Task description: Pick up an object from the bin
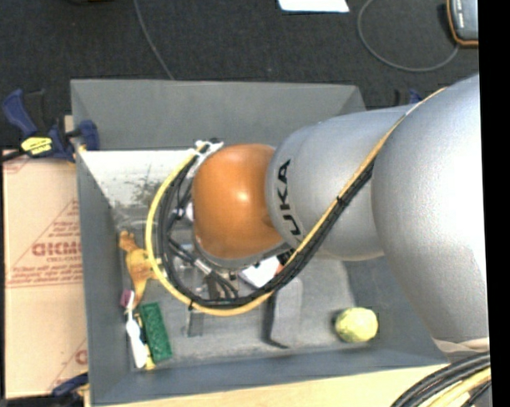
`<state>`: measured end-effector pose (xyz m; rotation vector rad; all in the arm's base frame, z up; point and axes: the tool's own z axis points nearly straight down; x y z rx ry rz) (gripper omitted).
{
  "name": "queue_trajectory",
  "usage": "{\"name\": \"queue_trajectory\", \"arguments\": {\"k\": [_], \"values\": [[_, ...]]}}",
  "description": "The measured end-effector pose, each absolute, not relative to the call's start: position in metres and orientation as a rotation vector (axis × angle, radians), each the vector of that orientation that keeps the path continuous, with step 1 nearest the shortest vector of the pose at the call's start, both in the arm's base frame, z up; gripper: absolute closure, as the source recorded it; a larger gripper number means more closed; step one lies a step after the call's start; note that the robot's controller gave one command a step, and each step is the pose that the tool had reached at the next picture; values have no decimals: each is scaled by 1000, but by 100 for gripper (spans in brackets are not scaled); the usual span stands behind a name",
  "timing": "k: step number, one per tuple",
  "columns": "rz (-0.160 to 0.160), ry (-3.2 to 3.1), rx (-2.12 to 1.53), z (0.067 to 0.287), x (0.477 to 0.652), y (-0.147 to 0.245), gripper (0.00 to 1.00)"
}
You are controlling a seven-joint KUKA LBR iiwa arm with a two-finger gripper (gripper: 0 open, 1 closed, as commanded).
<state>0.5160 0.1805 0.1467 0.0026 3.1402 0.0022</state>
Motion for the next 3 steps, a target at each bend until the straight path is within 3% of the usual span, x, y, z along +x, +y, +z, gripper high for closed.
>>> {"name": "queue_trajectory", "arguments": {"k": [1, 2, 3], "values": [[2, 3120, -301, 89, 630, 220, 0], [4, 3105, -464, 113, 515, 231, 0], [1, 3010, -852, 104, 631, 236, 0]]}}
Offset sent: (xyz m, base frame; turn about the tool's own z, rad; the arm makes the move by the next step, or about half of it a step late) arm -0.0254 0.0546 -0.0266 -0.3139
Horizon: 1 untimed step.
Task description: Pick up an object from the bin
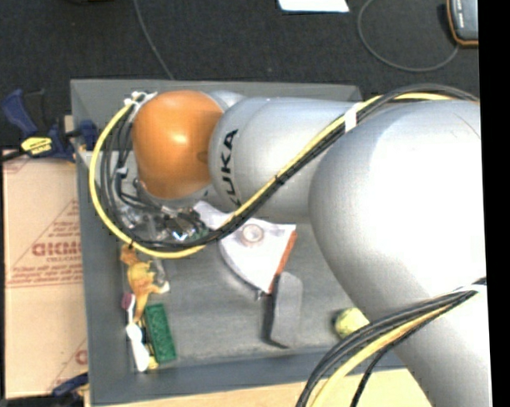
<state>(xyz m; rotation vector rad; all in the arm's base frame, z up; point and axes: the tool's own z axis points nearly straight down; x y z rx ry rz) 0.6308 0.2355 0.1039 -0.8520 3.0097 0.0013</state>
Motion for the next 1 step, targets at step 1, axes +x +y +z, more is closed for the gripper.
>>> {"name": "queue_trajectory", "arguments": {"k": [1], "values": [[19, 3102, 133, 79, 556, 230, 0]]}}
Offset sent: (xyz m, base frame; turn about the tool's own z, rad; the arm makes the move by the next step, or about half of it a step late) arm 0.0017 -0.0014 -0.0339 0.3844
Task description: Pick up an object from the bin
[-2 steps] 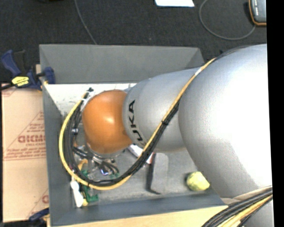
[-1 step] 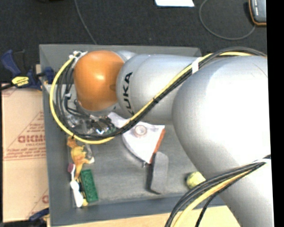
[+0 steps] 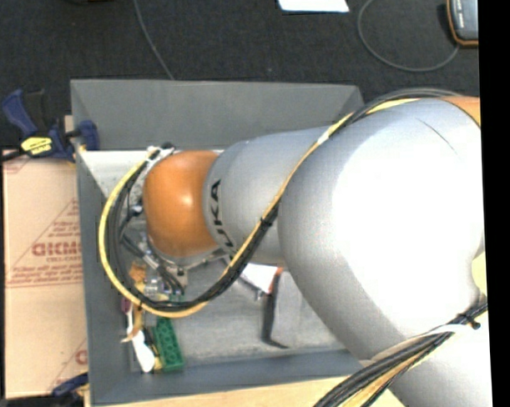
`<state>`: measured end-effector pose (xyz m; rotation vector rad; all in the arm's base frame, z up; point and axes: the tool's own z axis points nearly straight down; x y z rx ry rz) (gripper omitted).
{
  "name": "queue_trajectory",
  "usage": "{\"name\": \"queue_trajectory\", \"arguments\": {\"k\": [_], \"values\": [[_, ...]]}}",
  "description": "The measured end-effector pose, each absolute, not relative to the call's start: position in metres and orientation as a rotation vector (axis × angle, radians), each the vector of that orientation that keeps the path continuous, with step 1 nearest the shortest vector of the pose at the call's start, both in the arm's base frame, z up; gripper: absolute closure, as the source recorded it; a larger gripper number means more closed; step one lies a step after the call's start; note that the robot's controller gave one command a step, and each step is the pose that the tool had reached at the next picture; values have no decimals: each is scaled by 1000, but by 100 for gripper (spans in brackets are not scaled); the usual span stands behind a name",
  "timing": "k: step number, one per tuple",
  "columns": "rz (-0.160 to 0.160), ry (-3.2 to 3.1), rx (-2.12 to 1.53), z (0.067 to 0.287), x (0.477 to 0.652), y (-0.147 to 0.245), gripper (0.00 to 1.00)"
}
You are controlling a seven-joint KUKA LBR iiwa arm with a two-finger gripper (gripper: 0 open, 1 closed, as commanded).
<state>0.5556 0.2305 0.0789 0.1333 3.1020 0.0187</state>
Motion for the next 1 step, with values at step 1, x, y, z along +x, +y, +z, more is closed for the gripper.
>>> {"name": "queue_trajectory", "arguments": {"k": [1], "values": [[14, 3101, -258, 79, 638, 235, 100]]}}
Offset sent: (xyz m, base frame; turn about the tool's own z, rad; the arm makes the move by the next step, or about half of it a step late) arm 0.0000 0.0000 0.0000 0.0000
